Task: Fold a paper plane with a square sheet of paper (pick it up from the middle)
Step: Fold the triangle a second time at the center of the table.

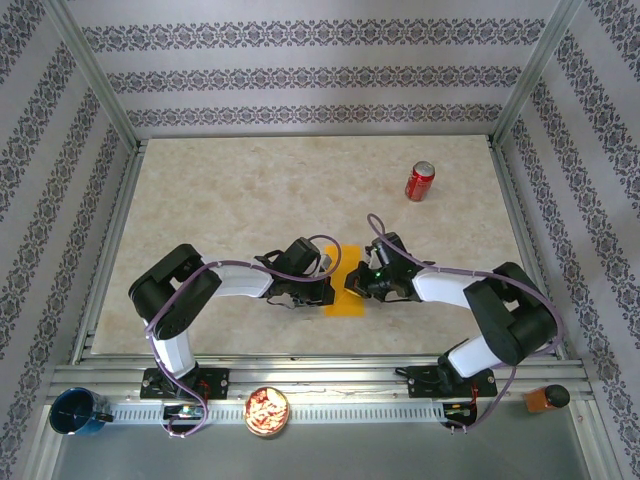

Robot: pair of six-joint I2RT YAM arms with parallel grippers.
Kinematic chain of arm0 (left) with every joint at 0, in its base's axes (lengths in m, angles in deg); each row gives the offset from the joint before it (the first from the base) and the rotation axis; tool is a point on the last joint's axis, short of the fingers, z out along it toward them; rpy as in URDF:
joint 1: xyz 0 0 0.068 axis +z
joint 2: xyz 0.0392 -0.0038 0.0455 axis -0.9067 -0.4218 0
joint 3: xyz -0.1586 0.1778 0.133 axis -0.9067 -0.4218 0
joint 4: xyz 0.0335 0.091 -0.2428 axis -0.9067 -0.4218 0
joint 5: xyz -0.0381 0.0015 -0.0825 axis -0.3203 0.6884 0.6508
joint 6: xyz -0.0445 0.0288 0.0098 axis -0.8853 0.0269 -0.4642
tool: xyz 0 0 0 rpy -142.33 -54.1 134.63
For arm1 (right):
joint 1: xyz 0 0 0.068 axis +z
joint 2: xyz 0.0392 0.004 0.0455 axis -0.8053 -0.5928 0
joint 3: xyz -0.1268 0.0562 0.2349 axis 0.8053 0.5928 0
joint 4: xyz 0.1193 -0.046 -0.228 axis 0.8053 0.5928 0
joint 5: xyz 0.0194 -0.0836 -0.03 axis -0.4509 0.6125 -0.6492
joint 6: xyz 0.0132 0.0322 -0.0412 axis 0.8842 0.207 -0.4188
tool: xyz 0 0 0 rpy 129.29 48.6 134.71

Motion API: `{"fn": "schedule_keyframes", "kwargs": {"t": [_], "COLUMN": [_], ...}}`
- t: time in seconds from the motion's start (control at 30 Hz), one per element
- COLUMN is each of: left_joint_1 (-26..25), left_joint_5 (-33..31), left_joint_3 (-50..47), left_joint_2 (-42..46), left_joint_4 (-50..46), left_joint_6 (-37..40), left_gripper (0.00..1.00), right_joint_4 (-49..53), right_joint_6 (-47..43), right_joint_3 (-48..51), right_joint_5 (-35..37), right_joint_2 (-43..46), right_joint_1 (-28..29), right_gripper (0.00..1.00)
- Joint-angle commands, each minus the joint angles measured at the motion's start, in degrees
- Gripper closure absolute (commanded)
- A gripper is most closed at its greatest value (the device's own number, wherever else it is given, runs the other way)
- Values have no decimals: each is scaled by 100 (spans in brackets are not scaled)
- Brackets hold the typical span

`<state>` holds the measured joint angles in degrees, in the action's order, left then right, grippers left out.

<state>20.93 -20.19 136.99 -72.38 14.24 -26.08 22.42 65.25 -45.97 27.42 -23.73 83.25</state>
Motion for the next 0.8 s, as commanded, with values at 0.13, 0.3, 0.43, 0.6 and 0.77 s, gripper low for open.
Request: {"fn": "schedule_keyframes", "kwargs": {"t": [0.13,0.3,0.43,0.6,0.77], "left_joint_1": [52,52,52,43,44], "left_joint_5": [-457,-595,-572,-551,-531], "left_joint_3": [-166,-152,-328,-487,-505], "left_joint_2": [-120,-152,-130,-82,-64], "left_joint_4": [-1016,-1295,-1131,-949,-883], "left_joint_6": [324,472,368,243,196], "left_gripper": [100,100,100,100,100], "right_joint_4": [-178,-638,-476,-683,-394], "right_joint_6": [17,40,-106,-94,-188], "right_joint_3": [72,241,111,77,-93], "right_joint_5": [191,-151,-195,-523,-361], "right_joint_2": [-244,-328,-410,-364,153], "right_joint_1": [-152,-781,-1140,-1340,-886], "right_gripper": [100,100,100,99,97]}}
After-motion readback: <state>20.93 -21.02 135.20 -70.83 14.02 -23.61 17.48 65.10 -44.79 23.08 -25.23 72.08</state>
